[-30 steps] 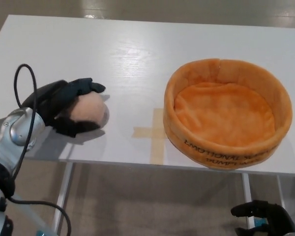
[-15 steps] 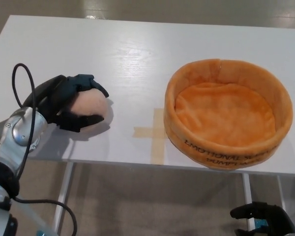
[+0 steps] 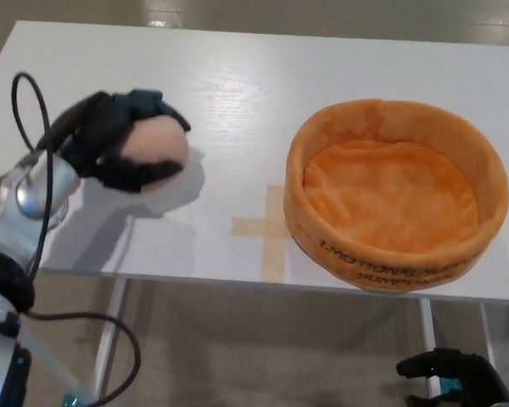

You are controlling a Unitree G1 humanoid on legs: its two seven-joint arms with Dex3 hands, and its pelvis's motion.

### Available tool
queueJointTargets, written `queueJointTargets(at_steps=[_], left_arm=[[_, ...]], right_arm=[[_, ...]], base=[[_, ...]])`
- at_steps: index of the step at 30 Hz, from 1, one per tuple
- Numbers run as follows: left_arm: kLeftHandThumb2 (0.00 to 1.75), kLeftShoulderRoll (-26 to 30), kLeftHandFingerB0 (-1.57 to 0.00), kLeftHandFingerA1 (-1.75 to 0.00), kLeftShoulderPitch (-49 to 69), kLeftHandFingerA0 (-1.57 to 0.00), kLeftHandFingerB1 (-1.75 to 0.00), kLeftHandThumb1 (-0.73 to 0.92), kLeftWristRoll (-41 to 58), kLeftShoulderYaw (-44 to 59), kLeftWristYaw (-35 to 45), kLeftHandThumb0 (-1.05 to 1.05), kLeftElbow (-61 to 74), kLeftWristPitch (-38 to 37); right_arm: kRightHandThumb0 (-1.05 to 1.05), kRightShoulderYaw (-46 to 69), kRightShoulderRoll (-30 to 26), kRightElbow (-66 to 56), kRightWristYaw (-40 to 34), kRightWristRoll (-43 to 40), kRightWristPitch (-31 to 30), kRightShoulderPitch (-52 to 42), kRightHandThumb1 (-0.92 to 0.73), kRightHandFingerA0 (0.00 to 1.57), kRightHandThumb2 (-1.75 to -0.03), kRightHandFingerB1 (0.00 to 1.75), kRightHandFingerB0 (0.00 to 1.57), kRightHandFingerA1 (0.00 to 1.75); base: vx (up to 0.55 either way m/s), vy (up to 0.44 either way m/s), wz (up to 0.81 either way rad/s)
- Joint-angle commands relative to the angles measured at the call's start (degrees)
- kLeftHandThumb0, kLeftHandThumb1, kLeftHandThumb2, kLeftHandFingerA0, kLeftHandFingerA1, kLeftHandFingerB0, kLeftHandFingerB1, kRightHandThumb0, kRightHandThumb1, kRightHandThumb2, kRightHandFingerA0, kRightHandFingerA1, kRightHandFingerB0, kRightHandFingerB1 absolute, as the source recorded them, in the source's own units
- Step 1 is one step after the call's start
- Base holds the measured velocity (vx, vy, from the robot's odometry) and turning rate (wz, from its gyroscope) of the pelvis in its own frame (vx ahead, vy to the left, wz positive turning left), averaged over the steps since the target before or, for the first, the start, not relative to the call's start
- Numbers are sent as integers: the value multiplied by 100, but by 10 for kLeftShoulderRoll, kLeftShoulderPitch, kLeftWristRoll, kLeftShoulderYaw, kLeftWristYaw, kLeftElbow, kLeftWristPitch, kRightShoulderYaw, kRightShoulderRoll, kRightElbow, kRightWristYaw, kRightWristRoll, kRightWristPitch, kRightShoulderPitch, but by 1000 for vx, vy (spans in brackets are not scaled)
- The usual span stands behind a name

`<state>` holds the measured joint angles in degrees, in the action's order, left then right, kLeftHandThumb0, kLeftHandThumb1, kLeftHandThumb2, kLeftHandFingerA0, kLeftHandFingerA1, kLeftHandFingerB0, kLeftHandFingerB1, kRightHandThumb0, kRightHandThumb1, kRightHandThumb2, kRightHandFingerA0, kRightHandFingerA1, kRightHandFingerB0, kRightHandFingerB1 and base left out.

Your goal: Use the left hand to pick up the pink round toy on the left and place it inside the orange plate on the desk.

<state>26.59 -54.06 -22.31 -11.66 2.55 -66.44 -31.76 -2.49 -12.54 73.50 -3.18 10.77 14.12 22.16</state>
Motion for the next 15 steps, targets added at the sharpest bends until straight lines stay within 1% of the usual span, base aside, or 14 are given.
queueJointTargets(at_steps=[1,3,4,5,6,7,8,9,10,12,13,14,15], left_arm=[[66,-18,-85,-134,-61,-94,-67,79,-15,-16,10,-27,19,11],[66,-21,-85,-134,-69,-94,-67,79,-22,-25,9,-27,24,14],[68,-24,-79,-154,-73,-80,-91,79,-28,-31,4,-25,28,9],[68,-28,-79,-154,-77,-80,-91,79,-35,-40,-2,-25,32,4],[64,-30,-79,-153,-81,-83,-88,80,-38,-44,-3,-25,35,3],[64,-32,-79,-153,-83,-83,-88,80,-38,-46,-3,-25,36,3],[67,-40,-86,-152,-91,-84,-66,77,-44,-54,-6,-28,42,5],[67,-51,-86,-152,-99,-84,-66,77,-50,-62,-9,-28,49,7],[64,-58,-87,-152,-104,-87,-71,78,-56,-68,-14,-27,55,13],[64,-67,-87,-152,-109,-87,-71,78,-62,-77,-20,-27,62,21],[63,-75,-82,-158,-120,-81,-90,79,-65,-83,-19,-27,63,24],[63,-78,-82,-158,-123,-81,-90,79,-67,-85,-19,-27,63,25],[63,-85,-77,-161,-127,-78,-97,78,-70,-90,-22,-28,64,24]], right_arm=[[-12,-3,5,0,1,4,-4,-6,-56,68,-59,78,66,89],[-12,-3,8,0,0,3,-6,-8,-56,68,-59,78,66,89],[-19,-5,8,0,-1,5,-5,-9,-42,75,-82,79,66,90],[-19,-7,8,1,-3,7,-4,-10,-42,75,-82,79,66,90],[-19,-7,9,1,-2,6,-4,-10,-42,76,-82,79,66,91],[-19,-7,9,1,-2,6,-4,-10,-42,76,-82,79,66,91],[-12,-5,10,1,0,2,-4,-9,-56,70,-59,79,68,93],[-12,-2,11,1,2,-2,-2,-9,-56,70,-59,79,68,93],[-13,-3,12,1,1,-2,-3,-9,-55,72,-59,79,69,94],[-13,-4,12,1,0,0,-4,-9,-55,72,-59,79,69,94],[-13,-2,15,2,-2,-2,-2,-6,-54,74,-60,80,70,96],[-13,-1,16,2,-3,-3,-1,-5,-54,74,-60,80,70,96],[-13,-1,17,1,-2,-3,-1,-5,-56,67,-60,78,67,89]], base=[[0,0,0],[0,0,0],[0,0,0],[0,0,0],[0,0,0],[0,0,0],[0,0,0],[0,0,0],[0,0,0],[0,0,0],[0,0,0],[0,0,0],[0,0,0]])
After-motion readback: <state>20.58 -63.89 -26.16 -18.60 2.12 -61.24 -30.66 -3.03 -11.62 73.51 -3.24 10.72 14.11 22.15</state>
